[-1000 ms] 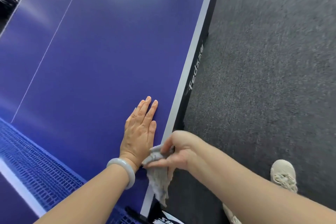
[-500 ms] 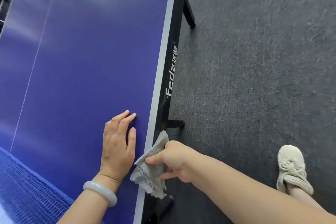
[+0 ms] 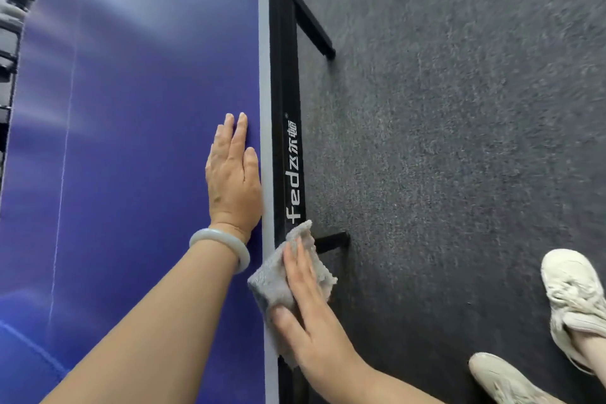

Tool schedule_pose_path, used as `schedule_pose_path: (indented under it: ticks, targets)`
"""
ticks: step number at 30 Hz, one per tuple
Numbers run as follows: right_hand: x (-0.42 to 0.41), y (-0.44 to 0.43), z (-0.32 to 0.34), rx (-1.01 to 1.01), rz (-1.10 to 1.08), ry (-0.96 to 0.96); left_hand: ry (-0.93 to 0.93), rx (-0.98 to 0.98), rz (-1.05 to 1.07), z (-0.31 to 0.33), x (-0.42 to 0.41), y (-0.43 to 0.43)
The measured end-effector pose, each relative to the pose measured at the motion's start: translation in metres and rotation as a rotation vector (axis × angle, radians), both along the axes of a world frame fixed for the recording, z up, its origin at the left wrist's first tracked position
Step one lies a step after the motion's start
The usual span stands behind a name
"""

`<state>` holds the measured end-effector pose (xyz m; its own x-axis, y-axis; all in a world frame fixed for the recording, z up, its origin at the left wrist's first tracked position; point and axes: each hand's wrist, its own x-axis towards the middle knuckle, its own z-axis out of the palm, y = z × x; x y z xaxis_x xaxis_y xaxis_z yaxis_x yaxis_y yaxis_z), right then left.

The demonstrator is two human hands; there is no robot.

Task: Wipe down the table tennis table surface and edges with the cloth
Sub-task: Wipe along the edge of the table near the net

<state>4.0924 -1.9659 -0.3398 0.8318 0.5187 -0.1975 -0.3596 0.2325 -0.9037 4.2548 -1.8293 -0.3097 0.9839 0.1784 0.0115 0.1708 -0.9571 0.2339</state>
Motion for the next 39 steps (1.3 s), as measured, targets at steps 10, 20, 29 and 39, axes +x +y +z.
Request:
schedule_pose_path:
  ticks: [10,20,29,39]
  targets:
    - [0.121,0.008,-0.008,0.441,-0.266,0.427,-0.074,-0.146,0.012,-0.004,-0.001,0.011]
    - [0.092,0.024,-0.015,-0.306,-0.295,-0.242,-0.086,-0.183,0.023,-0.009,0.005,0.015]
    - [0.097,0.049,-0.009,-0.196,-0.378,-0.061,-0.094,-0.189,0.005,-0.01,0.002,0.017]
    - [0.202,0.045,-0.009,-0.176,-0.365,0.159,-0.104,-0.136,-0.003,-0.01,0.002,0.013]
